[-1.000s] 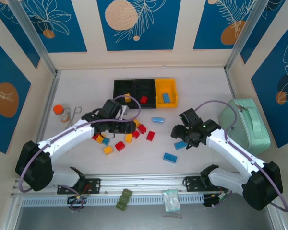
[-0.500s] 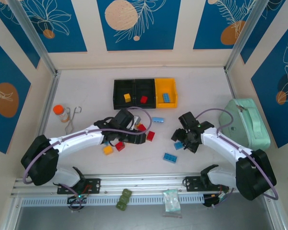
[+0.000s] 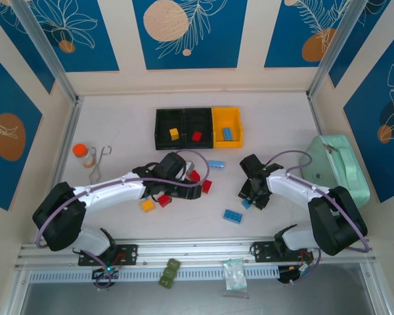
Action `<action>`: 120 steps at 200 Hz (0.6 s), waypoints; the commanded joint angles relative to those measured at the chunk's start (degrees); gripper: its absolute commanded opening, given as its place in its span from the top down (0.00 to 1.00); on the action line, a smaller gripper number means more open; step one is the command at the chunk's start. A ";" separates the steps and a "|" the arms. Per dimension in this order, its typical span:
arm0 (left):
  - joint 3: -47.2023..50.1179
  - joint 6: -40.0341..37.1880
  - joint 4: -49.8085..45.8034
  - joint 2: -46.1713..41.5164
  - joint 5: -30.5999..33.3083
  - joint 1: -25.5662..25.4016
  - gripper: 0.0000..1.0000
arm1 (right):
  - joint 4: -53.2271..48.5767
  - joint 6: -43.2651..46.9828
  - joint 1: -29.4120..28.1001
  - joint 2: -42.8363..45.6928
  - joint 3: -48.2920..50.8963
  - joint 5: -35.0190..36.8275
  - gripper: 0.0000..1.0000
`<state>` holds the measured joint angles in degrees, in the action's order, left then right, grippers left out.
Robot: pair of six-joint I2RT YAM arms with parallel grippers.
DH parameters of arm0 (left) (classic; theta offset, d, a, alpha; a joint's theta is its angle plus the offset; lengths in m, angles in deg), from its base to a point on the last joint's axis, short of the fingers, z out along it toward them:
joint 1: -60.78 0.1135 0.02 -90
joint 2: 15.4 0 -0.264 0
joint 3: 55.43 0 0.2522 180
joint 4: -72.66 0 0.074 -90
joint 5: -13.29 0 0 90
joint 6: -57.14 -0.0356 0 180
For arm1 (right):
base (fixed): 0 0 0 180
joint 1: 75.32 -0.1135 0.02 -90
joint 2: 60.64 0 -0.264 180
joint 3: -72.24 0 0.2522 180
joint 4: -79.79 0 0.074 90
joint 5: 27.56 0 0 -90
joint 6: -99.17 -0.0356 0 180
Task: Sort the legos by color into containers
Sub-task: Pick up the lego from the bottom-right of the table, then place the lego in the container.
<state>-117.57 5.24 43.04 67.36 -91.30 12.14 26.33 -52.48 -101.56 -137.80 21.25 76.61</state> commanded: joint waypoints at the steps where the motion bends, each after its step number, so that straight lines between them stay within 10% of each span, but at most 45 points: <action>1: 0.66 0.86 0.94 0.82 -0.37 -0.66 0.40 | 3.40 0.00 -0.66 -0.89 -0.91 -1.87 0.60; 120: 2.06 6.28 1.25 -3.76 2.45 0.65 0.39 | -1.81 15.76 1.00 -8.66 -25.13 0.40 0.72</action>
<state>-116.22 9.79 44.77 66.03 -90.82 12.25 26.61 -43.19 -101.43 -142.44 2.78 76.17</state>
